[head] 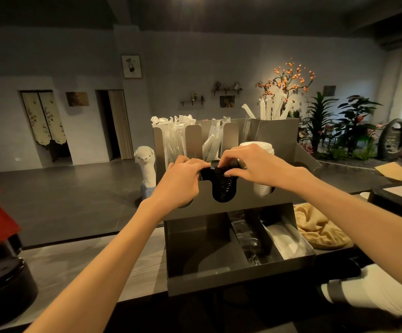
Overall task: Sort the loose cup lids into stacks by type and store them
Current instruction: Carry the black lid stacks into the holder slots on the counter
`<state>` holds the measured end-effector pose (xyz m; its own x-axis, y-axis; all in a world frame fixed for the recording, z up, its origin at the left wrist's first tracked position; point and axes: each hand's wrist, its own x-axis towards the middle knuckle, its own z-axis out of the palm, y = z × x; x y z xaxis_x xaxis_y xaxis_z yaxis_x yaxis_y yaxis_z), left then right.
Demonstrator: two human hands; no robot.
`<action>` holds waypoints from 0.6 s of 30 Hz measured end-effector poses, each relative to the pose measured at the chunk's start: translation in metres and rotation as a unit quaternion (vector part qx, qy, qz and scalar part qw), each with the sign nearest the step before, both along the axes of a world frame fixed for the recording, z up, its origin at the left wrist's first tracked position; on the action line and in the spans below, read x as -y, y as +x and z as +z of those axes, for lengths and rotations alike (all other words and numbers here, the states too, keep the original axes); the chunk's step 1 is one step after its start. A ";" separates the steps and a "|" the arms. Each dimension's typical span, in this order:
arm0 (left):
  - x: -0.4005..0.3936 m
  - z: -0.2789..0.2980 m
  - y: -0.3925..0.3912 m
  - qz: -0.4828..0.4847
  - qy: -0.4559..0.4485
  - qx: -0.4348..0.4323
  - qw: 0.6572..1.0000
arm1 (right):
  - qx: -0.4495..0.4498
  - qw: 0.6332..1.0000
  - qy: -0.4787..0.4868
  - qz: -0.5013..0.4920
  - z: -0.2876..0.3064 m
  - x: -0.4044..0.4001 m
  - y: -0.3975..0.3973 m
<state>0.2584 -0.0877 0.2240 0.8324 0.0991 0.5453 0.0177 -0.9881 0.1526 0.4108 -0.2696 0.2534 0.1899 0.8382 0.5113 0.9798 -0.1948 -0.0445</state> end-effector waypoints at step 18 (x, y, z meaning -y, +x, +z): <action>0.001 -0.003 0.001 0.015 0.011 -0.008 1.000 | -0.006 0.999 0.021 -0.024 -0.011 0.001 -0.012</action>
